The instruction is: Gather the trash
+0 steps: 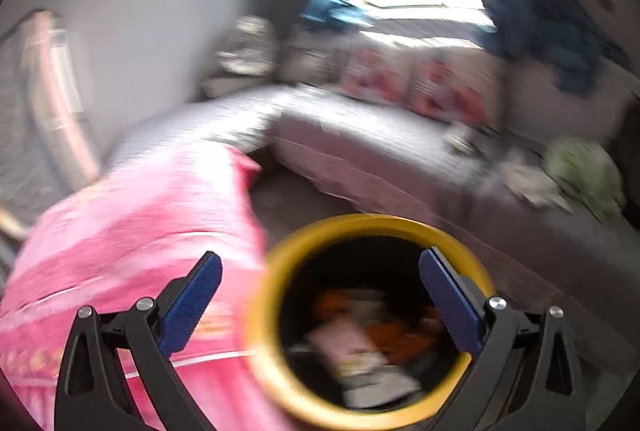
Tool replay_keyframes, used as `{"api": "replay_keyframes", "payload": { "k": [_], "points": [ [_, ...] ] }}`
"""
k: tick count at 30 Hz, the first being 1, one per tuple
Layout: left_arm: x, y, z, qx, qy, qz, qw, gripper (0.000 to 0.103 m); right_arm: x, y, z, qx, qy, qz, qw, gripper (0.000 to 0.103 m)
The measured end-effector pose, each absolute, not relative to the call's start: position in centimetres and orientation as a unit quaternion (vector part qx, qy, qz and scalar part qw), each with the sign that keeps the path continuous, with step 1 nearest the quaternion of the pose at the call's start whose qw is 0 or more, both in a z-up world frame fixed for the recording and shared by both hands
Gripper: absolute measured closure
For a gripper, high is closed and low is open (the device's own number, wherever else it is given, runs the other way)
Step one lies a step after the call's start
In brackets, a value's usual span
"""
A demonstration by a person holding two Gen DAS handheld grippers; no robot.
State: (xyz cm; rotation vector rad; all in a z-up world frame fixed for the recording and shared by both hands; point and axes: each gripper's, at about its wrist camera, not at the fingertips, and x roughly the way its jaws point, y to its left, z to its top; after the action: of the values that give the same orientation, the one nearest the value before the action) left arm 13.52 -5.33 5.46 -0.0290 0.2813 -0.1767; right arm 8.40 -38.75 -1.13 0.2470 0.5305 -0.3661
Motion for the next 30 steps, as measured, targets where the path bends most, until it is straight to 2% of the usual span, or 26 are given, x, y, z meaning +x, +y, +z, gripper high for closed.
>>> {"api": "replay_keyframes", "payload": {
  "k": [7, 12, 19, 30],
  "points": [
    [6.8, 2.6, 6.7, -0.007, 0.079, 0.055, 0.995, 0.008, 4.6, -28.4, 4.1, 0.091, 0.155, -0.041, 0.983, 0.007],
    [3.9, 5.4, 6.1, -0.018, 0.090, 0.083, 0.992, 0.008, 2.3, -24.4, 4.6, 0.056, 0.122, -0.031, 0.991, 0.007],
    [2.3, 5.7, 3.9, -0.043, 0.117, 0.050, 0.991, 0.008, 1.3, -22.6, 2.1, 0.031, 0.119, -0.049, 0.991, 0.007],
    [1.5, 4.0, 2.3, -0.057, 0.118, 0.021, 0.991, 0.008, 0.3, -21.4, 1.1, 0.024, 0.113, -0.048, 0.992, 0.007]
  ]
}}
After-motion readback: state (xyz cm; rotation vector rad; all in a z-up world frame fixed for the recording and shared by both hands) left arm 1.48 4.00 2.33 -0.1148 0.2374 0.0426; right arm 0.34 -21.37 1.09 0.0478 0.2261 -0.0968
